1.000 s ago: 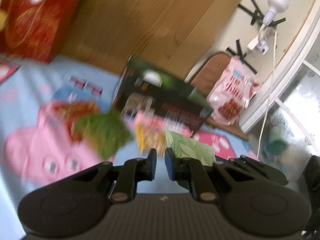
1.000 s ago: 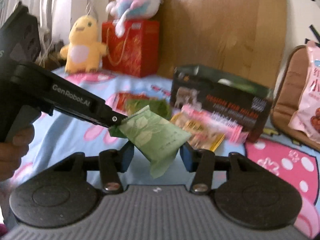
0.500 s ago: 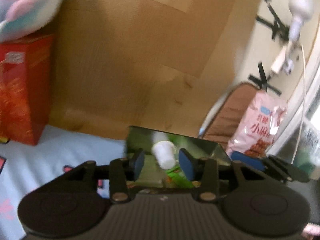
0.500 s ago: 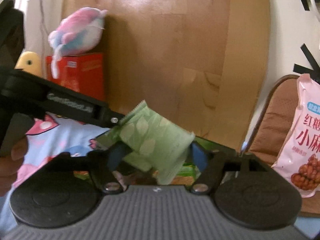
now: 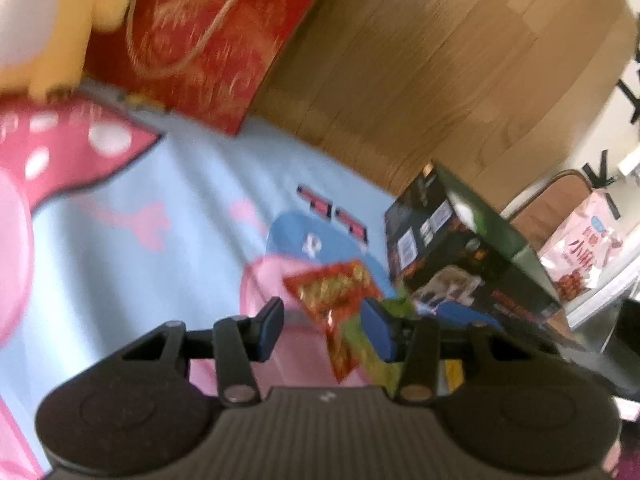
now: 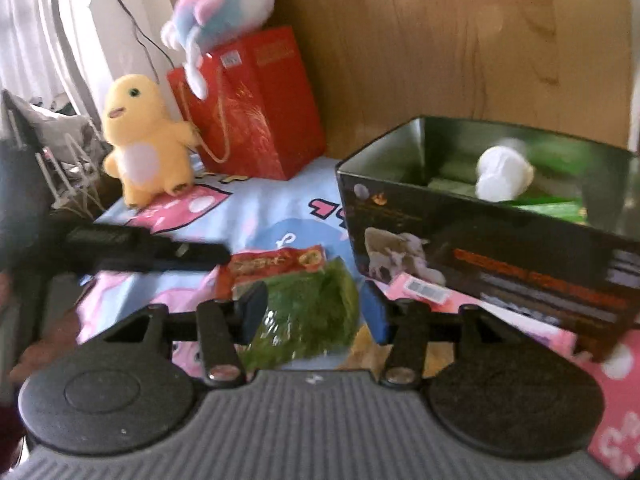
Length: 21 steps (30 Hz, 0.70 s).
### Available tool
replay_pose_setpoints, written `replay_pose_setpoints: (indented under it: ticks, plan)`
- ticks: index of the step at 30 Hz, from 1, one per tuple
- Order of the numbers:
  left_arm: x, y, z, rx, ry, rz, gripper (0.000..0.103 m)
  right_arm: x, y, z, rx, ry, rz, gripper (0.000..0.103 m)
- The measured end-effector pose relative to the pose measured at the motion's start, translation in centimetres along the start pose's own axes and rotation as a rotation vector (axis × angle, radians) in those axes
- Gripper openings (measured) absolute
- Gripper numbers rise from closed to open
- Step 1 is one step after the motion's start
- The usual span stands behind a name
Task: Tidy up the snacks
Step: 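Grasp the dark green snack packet with the right tool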
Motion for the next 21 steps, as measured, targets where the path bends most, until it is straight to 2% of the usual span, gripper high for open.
replay_pose_setpoints:
  ticks: [2,3,4,5,6,7,11,15,17,19,20,21]
  plan:
    - [0.5,-0.7,0.0,-0.007,-0.007,0.04,0.041,0.4,0.1,1.6,0.024,0.035,-0.004,0.059]
    - [0.9,-1.2,0.1,-0.001,0.007,0.057,0.036,0.9,0.1,2.1,0.009,0.063,0.017,0.06]
    - [1.3,-1.4,0.0,0.02,0.025,0.058,0.025,1.1,0.2,2.0,-0.006,0.044,0.032,0.06]
    - [1.9,-1.8,0.1,0.041,0.041,0.06,0.023,1.3,0.5,1.6,-0.023,0.044,0.024,0.057]
    - [2.4,-2.1,-0.1,0.037,0.04,0.074,0.022,1.7,1.0,1.2,-0.041,0.054,0.013,0.052]
    - [3.0,-2.6,-0.2,0.032,0.047,0.093,0.022,2.4,1.6,0.5,-0.065,0.065,0.005,0.051]
    - [6.4,-4.6,-1.3,0.116,0.092,0.103,0.022,5.2,3.6,-2.6,-0.073,0.061,-0.047,0.049]
    - [9.2,-6.2,-2.8,0.151,0.11,0.18,0.033,7.7,3.8,-5.9,-0.1,0.046,-0.011,0.051]
    - [9.7,-6.3,-3.9,0.184,0.111,0.162,0.045,8.8,3.7,-7.6,-0.135,0.041,0.007,0.051]
    - [9.8,-5.7,-5.3,0.182,0.099,0.137,0.052,9.5,3.9,-8.9,-0.17,0.037,0.0,0.065]
    - [9.7,-5.4,-5.9,0.178,0.09,0.128,0.053,9.8,4.0,-9.5,-0.172,0.03,-0.025,0.076]
    - [9.7,-5.1,-6.6,0.178,0.084,0.116,0.053,9.9,4.1,-9.7,-0.161,0.023,-0.056,0.081]
Point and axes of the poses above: each gripper's, at about its wrist camera, not at the fingertips, and z roughly the way its jaws point, y to its left, x to its underside, the point moved 9 cm from there along z, roughly the way its jaws point, and after that the axes turned 7 degrees about x, right-handed, at the moved point
